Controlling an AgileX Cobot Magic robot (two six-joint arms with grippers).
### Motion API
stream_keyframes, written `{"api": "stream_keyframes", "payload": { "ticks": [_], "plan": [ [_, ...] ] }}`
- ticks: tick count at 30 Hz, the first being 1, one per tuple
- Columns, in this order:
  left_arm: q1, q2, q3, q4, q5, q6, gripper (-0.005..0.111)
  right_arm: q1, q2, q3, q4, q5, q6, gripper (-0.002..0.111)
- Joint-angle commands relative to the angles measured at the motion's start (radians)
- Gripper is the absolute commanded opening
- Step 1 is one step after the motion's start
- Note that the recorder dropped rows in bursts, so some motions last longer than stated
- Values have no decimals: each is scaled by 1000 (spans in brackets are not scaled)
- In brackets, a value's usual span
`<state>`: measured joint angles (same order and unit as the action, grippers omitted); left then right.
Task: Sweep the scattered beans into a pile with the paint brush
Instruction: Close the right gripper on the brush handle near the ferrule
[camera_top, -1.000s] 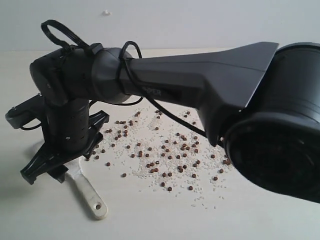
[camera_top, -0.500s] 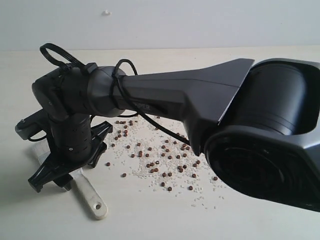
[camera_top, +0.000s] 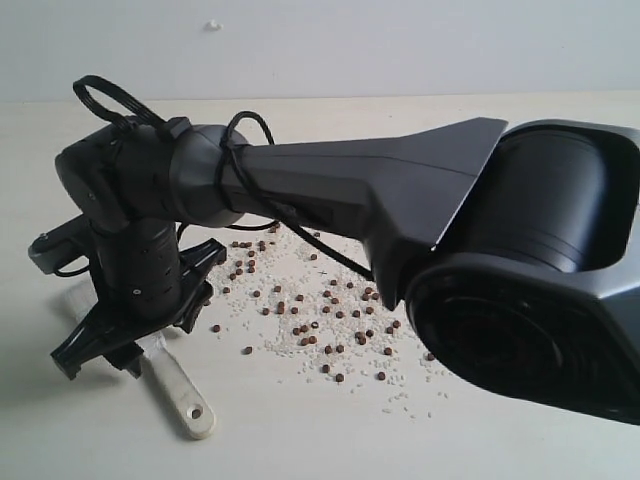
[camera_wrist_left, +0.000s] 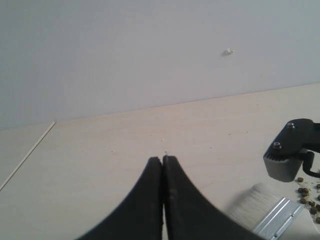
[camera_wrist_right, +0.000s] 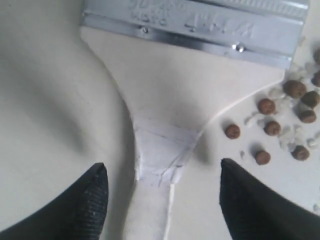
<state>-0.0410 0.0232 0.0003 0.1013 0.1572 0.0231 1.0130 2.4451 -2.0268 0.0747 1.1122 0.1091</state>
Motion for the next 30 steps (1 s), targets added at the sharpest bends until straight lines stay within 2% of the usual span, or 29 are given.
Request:
{"api": "stream_keyframes", "payload": {
  "ticks": [1, 30],
  "plan": [
    [1, -5, 0, -8, -5, 1, 0, 5, 0, -17, -12, 0, -12, 59],
    [1, -5, 0, -8, -5, 1, 0, 17, 46, -28, 14, 14, -28, 59]
  ]
}}
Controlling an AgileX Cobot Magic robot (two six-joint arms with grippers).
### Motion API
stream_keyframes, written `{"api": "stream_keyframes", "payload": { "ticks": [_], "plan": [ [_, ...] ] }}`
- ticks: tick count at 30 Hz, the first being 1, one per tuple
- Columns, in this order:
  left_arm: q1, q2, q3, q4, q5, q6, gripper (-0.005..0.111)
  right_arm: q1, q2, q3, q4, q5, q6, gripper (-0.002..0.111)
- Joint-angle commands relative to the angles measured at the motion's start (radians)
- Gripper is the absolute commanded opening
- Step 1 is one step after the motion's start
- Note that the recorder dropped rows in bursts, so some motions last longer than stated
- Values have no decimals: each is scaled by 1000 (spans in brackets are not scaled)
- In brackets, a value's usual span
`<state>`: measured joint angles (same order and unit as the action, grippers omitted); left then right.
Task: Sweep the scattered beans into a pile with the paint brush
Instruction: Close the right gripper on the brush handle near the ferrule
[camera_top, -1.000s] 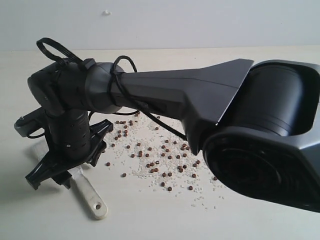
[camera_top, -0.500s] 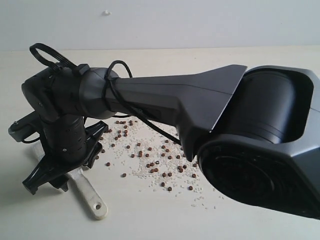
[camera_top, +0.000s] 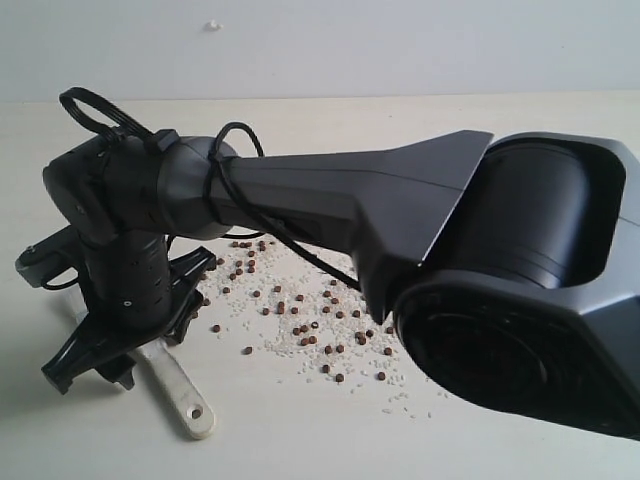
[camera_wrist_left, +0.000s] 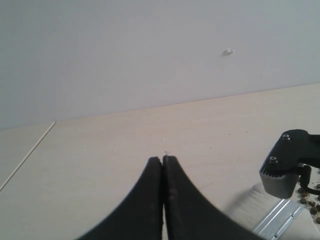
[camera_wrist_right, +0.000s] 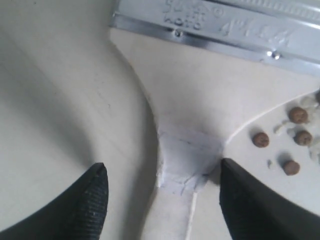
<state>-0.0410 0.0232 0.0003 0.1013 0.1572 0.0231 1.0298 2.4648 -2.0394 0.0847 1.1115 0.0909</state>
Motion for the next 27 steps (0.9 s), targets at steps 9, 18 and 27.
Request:
{"api": "stream_keyframes", "payload": {
  "ticks": [9, 18, 27],
  "plan": [
    [1, -5, 0, -8, -5, 1, 0, 0, 45, -15, -14, 17, -10, 58],
    [1, -5, 0, -8, -5, 1, 0, 0, 45, -15, -66, 30, 71, 54],
    [1, -5, 0, -8, -5, 1, 0, 0, 45, -15, -85, 22, 106, 53]
  ]
}}
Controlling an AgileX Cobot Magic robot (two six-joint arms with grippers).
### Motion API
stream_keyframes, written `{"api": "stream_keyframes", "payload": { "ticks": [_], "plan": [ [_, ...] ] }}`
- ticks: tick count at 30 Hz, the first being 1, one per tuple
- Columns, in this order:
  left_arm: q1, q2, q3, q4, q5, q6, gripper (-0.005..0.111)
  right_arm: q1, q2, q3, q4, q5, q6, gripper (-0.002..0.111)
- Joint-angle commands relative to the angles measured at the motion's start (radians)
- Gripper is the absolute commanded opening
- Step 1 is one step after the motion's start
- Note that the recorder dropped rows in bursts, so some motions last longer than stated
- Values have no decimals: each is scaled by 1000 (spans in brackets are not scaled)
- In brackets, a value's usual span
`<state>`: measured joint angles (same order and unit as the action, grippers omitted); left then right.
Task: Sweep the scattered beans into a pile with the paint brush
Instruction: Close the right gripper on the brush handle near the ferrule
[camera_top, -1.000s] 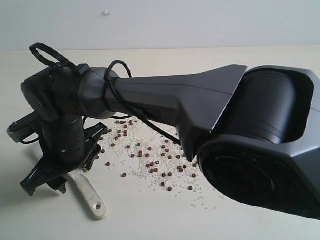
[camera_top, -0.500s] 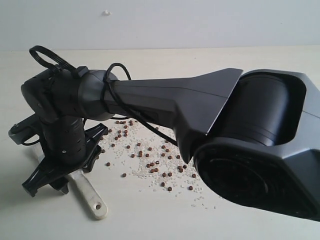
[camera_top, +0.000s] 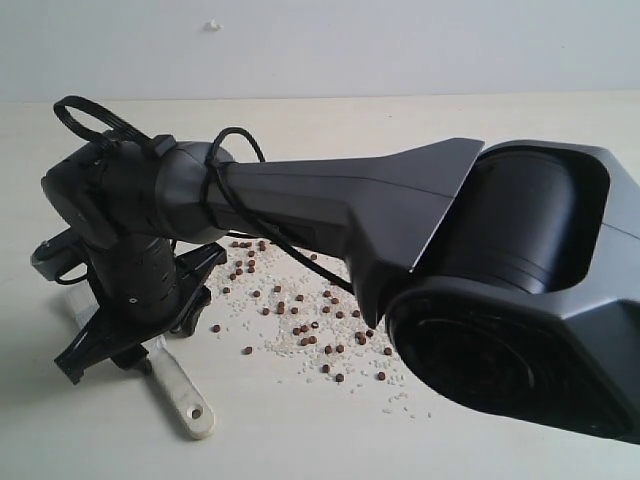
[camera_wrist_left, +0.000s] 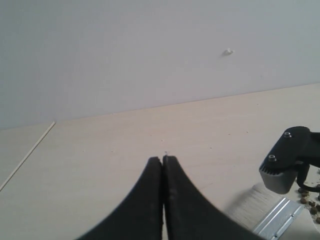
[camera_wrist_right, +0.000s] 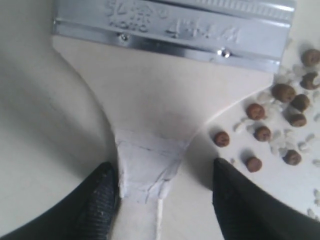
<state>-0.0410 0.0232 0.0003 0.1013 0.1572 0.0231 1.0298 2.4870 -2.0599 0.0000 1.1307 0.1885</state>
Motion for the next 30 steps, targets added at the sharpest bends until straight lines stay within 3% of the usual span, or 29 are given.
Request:
{"api": "stream_keyframes", "payload": {
  "ticks": [1, 11, 30],
  "plan": [
    [1, -5, 0, -8, -5, 1, 0, 0, 22, 5, 0, 1, 8, 52],
    [1, -5, 0, -8, -5, 1, 0, 4, 22, 5, 106, -1, -64, 49],
    [1, -5, 0, -8, -5, 1, 0, 4, 43, 5, 45, 0, -4, 45]
  ]
}}
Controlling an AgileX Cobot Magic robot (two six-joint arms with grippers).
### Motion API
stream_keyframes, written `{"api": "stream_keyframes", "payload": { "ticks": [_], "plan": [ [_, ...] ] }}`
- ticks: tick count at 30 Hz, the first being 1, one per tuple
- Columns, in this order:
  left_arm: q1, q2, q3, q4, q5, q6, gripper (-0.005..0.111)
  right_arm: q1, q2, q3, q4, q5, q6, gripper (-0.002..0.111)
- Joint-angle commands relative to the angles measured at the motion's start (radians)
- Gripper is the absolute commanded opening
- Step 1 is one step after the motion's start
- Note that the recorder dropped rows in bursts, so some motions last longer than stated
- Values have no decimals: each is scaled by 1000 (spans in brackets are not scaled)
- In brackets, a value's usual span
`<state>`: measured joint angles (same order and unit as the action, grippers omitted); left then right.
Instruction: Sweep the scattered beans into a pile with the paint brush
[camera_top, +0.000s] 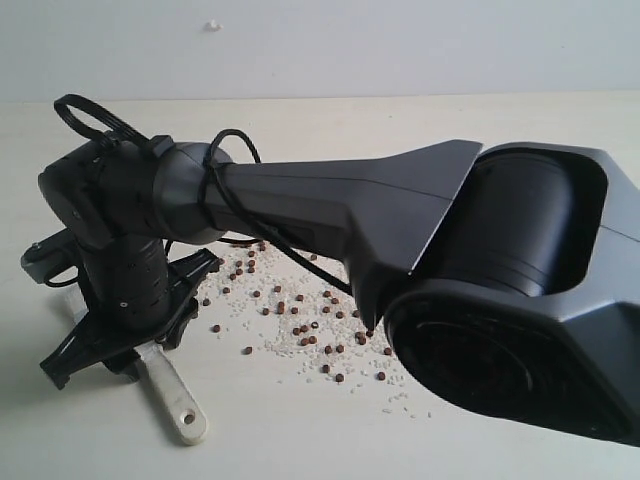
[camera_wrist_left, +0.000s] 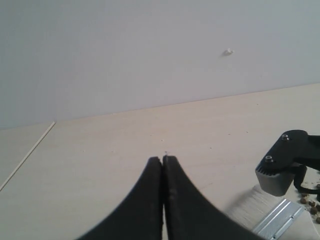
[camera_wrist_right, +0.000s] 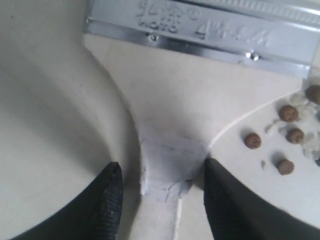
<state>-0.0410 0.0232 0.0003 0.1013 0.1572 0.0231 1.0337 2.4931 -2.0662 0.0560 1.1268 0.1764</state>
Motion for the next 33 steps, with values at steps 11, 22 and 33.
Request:
{"api": "stream_keyframes", "payload": {
  "ticks": [11, 22, 33],
  "plan": [
    [1, -5, 0, -8, -5, 1, 0, 0, 37, 11, -12, 8, 0, 14],
    [1, -5, 0, -8, -5, 1, 0, 0, -41, 11, -123, 94, -34, 0],
    [1, -5, 0, -8, -5, 1, 0, 0, -151, 16, -141, 94, -55, 0]
  ]
}}
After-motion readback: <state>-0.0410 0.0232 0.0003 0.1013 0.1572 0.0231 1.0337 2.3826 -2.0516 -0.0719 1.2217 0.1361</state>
